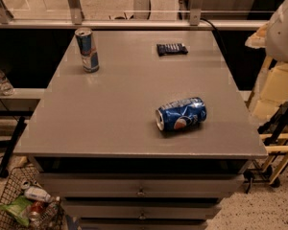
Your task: Place pepsi can upright
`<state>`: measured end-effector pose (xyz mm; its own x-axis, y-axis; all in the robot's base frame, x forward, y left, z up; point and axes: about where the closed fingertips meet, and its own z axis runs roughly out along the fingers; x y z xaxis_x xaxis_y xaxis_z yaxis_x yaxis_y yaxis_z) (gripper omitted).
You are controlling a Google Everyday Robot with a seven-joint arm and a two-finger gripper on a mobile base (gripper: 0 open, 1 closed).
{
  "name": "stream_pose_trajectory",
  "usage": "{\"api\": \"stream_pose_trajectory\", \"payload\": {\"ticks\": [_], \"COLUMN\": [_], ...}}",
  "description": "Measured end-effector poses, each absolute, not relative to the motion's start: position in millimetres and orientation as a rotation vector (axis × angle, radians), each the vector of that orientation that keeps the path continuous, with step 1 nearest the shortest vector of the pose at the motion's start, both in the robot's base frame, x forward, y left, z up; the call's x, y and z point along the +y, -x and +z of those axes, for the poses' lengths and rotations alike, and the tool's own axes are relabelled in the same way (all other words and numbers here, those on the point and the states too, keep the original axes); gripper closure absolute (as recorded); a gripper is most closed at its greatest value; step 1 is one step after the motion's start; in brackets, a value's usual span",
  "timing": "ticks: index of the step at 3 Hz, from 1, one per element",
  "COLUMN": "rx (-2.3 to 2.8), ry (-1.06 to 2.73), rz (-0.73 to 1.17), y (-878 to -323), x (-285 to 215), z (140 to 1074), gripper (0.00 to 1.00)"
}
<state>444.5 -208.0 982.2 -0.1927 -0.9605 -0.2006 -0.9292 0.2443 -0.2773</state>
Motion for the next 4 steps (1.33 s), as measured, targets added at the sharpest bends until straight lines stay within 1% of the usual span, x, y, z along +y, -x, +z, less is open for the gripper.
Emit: {"api": "stream_pose_trajectory", "payload": {"ticks": [1,2,3,4], "rx": [2.121,1.998,1.995,2.028], "ry": [1.91,2.059,2.066,2.056], "rz": [-0.172,-0.116,-0.109,-0.141], "y": [-466,-500,-503,-502], "x": [-178,-134,-132,-136], "z": [969,946,942,943], "gripper": [0.0,0.0,0.0,0.0]}}
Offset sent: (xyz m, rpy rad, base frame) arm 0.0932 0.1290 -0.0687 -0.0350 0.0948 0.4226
